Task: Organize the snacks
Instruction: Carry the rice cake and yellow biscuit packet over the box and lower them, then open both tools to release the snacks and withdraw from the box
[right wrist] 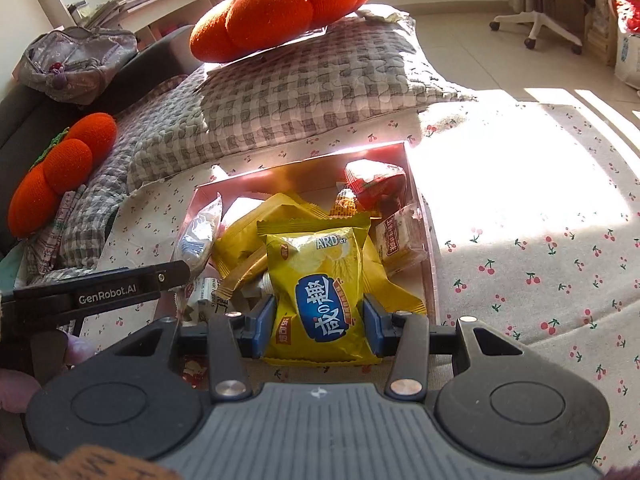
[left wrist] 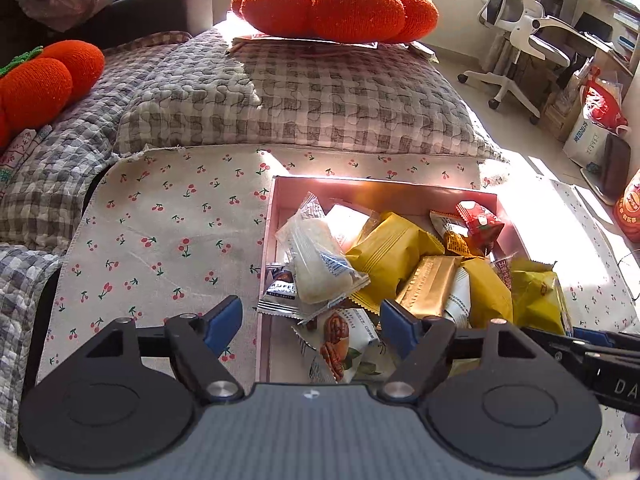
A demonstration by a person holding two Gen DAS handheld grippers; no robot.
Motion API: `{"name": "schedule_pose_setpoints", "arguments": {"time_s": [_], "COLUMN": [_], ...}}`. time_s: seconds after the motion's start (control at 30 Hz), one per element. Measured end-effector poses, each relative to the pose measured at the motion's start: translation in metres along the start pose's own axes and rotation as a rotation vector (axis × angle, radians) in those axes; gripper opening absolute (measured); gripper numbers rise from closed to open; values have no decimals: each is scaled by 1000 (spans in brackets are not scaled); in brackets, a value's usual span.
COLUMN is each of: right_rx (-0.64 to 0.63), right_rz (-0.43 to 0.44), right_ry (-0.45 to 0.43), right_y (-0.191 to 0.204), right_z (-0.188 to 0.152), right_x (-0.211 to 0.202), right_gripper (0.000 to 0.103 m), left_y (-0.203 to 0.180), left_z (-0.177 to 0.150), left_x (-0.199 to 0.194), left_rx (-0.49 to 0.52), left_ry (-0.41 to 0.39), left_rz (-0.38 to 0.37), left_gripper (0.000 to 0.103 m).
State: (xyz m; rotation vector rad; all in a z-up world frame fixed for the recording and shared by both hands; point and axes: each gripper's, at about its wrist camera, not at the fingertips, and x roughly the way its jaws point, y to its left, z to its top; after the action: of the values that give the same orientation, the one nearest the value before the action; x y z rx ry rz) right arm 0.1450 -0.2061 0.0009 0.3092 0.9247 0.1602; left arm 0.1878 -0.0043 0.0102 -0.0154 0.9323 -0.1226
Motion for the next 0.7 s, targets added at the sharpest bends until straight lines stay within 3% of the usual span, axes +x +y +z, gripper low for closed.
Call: {"name": "schedule_pose_setpoints", "arguments": {"time_s": [0.33, 0.5, 0.7], "right_rx": [-4, -8, -31], "right_rz": [-31, -30, -106], "right_ry": [-58, -41, -11], "right_y": [6, 7, 4], "right_z": [32, 47, 60], "right_x": [17, 37, 59], "right_gripper": [42, 42, 42], "left_y": [16, 17, 16], "left_z": [-28, -29, -34], "left_x": [-14, -16, -19], "left_rx": [-59, -58, -25], "left_ry": [17, 10, 12], "left_rz": [-76, -83, -74], "left_gripper": [87, 89, 90]}}
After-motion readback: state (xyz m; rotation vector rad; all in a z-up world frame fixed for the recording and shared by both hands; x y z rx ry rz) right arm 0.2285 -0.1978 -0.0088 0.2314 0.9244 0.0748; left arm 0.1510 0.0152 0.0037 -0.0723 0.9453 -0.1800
